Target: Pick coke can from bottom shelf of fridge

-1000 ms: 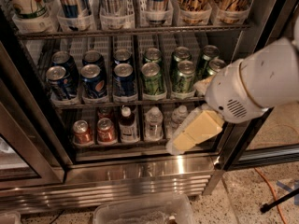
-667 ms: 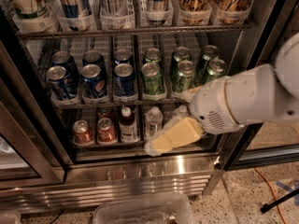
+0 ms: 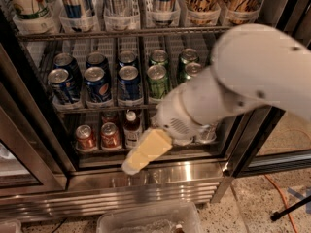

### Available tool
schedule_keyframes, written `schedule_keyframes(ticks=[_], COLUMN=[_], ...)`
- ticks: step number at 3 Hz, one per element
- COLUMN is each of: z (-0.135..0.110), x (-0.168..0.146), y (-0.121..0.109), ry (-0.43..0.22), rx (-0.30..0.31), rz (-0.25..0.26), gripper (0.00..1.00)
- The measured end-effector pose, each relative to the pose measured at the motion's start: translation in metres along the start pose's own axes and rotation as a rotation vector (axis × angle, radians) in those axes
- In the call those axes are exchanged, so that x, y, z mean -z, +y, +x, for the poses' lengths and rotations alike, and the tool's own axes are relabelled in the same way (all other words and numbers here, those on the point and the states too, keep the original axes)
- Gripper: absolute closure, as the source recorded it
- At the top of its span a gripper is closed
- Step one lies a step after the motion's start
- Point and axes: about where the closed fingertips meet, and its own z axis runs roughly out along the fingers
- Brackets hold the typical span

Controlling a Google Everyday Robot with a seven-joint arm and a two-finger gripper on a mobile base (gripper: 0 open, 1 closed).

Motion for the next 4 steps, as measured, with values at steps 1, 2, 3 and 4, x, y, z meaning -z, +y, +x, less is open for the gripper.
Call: schedule_keyframes(ticks=[1,2,3,4], z=[0.005,0.021,0.048,0.057], x=[-0.038,-0.066,-0.100,-0.117], y=[0.006,0.007,0.026,0.039], ry=[0.165,0.243,0.218,0.051], rx=[0.016,-0.094,-0.237,-0.347], rz=[-0.020,-0.016,-0.059,-0.089], gripper=[0.00,0.00,0.00,0.00])
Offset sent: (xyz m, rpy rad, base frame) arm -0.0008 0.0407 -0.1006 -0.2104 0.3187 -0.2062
